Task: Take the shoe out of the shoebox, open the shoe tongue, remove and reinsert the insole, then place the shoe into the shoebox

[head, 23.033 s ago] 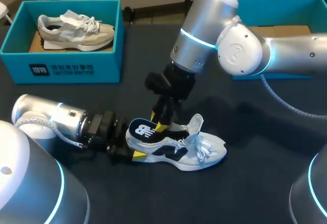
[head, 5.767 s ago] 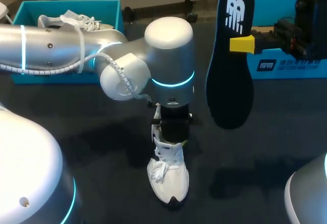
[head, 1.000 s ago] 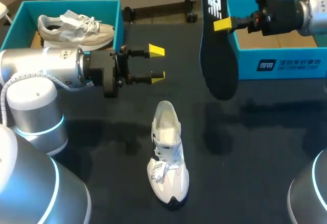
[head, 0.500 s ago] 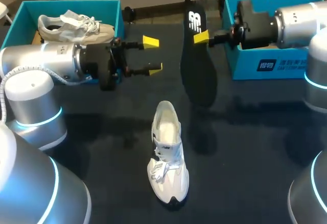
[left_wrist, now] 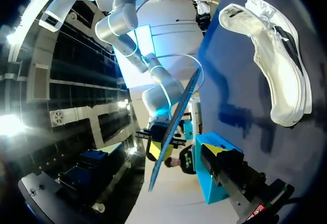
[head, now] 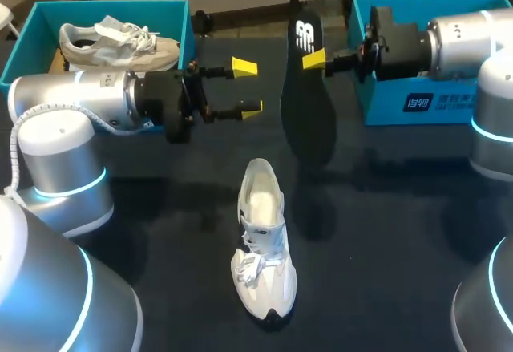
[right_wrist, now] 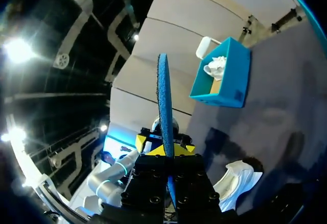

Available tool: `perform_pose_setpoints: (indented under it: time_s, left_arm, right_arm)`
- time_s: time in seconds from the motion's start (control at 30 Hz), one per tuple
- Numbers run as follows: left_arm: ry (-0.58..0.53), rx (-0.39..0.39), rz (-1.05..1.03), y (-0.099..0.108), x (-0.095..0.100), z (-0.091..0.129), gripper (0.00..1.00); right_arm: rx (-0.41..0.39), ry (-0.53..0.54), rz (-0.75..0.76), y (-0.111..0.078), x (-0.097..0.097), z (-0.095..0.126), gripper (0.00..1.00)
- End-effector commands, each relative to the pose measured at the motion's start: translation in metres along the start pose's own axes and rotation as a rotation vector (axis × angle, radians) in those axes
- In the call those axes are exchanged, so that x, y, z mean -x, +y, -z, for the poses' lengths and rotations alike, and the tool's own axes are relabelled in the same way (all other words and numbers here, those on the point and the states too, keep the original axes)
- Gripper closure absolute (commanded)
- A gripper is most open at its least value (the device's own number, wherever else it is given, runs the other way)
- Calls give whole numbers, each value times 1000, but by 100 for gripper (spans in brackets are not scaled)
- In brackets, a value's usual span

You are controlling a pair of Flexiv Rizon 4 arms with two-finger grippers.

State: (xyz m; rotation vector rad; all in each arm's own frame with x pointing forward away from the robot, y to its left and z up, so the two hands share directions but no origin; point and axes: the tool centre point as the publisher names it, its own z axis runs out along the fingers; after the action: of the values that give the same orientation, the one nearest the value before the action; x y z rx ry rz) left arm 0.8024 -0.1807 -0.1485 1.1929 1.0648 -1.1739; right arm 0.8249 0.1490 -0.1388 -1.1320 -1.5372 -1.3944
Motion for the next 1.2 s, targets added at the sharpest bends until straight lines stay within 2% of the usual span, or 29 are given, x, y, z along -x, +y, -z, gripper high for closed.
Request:
perform_pose_setpoints:
  time_s: [0.03, 0.33, 0.5, 0.57, 0.67, 0.87, 1.2]
  left_arm:
    - [-5, 2, -18, 8, -5, -15, 0]
    - [19, 0, -28, 14, -15, -32, 2]
    - [23, -3, -24, 15, -19, -37, 22]
    - [25, -5, -28, 14, -19, -38, 24]
    - [24, -8, -30, 13, -20, -40, 31]
    - [25, -2, -41, 12, -19, -43, 51]
    - [35, 6, -52, 15, -21, -48, 62]
  right_arm:
    - [-12, 16, -15, 6, 9, -12, 100]
    - [-43, 4, -50, 10, 16, -17, 100]
    - [-42, 12, -52, 11, 19, -18, 100]
    - [-41, 14, -51, 11, 20, -18, 100]
    - [-39, 17, -53, 11, 21, -19, 100]
    - [-43, 23, -59, 11, 25, -21, 100]
    - [-38, 25, -66, 8, 26, -22, 100]
